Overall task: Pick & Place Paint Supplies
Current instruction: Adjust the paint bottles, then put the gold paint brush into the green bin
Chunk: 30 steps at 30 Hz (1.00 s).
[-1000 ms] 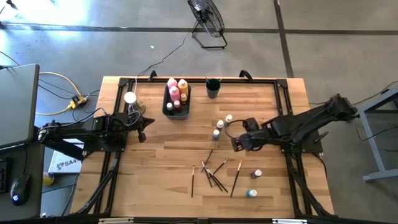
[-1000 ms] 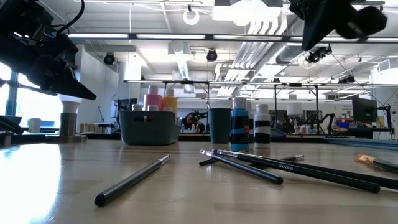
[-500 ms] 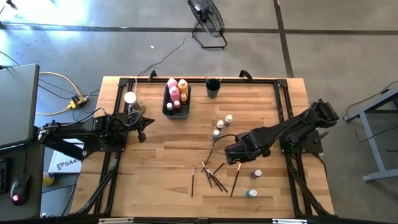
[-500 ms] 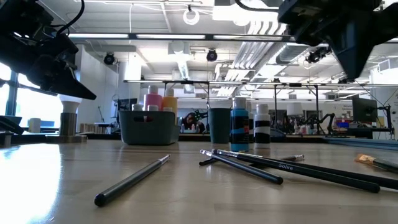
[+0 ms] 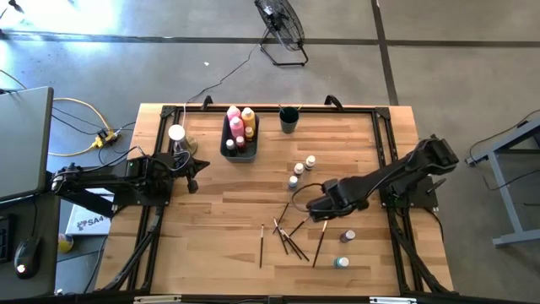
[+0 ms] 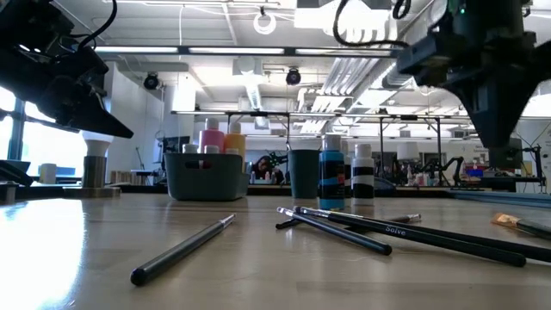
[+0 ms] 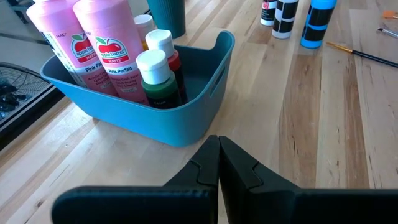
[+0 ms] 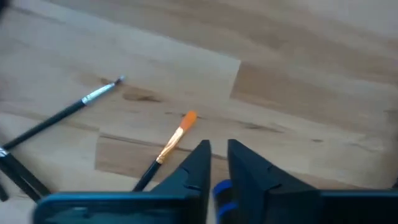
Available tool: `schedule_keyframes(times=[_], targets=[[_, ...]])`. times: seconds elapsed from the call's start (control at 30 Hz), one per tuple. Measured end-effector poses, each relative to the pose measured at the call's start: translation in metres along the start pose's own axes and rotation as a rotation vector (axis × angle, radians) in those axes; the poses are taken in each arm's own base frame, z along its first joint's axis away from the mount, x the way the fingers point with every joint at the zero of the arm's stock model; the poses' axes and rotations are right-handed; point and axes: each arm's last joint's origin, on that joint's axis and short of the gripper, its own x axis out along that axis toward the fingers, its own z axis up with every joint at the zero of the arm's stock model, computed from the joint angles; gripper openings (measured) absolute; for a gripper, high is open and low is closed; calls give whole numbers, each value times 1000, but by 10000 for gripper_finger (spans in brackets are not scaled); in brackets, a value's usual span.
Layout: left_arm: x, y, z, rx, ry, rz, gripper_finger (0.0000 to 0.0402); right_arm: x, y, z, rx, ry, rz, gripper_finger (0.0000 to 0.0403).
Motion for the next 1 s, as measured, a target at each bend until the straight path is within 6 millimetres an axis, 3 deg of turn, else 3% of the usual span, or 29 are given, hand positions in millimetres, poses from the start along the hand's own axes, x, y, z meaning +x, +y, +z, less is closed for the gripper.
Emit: schedule_keyframes(times=[0.2,0.33,1.0], targets=[[0,0,0,0,0,0,0,21,-1,-1,19,48,54,135],[0,0,0,-1,0,0,0,34,-2,-1,28,68,91,166],[0,0,0,-1,0,-1,0,68,-9,2,36,73,207,149]])
